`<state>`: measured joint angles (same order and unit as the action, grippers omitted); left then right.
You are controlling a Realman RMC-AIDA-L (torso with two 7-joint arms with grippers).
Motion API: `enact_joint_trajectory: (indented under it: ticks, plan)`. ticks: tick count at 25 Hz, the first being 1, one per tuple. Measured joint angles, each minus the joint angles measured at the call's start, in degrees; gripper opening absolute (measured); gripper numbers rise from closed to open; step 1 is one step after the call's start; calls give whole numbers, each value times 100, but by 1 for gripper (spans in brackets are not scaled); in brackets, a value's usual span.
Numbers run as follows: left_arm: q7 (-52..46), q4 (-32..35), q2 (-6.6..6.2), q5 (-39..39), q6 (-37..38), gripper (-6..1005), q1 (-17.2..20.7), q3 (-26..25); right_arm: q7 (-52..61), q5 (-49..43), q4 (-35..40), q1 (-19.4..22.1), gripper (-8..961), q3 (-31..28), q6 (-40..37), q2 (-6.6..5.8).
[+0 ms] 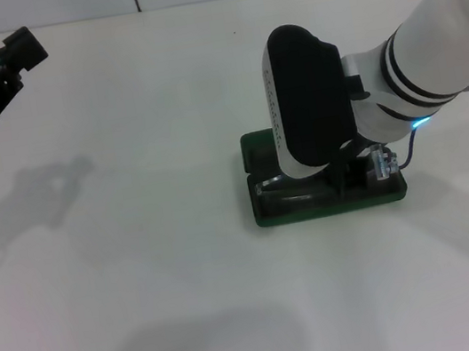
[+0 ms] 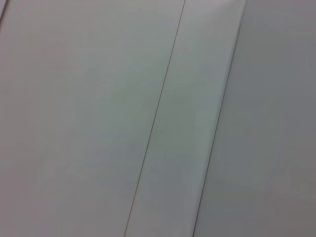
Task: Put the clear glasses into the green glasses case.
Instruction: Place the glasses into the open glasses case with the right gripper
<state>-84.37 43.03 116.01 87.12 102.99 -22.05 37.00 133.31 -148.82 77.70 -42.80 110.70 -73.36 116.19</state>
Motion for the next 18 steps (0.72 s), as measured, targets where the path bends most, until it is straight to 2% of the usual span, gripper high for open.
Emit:
enact_joint_trajectory:
  ticks: [18]
  plan:
    - [79,-35,9,15,2,92,-17,34,68,-95,155,2,72,153,-126,-1]
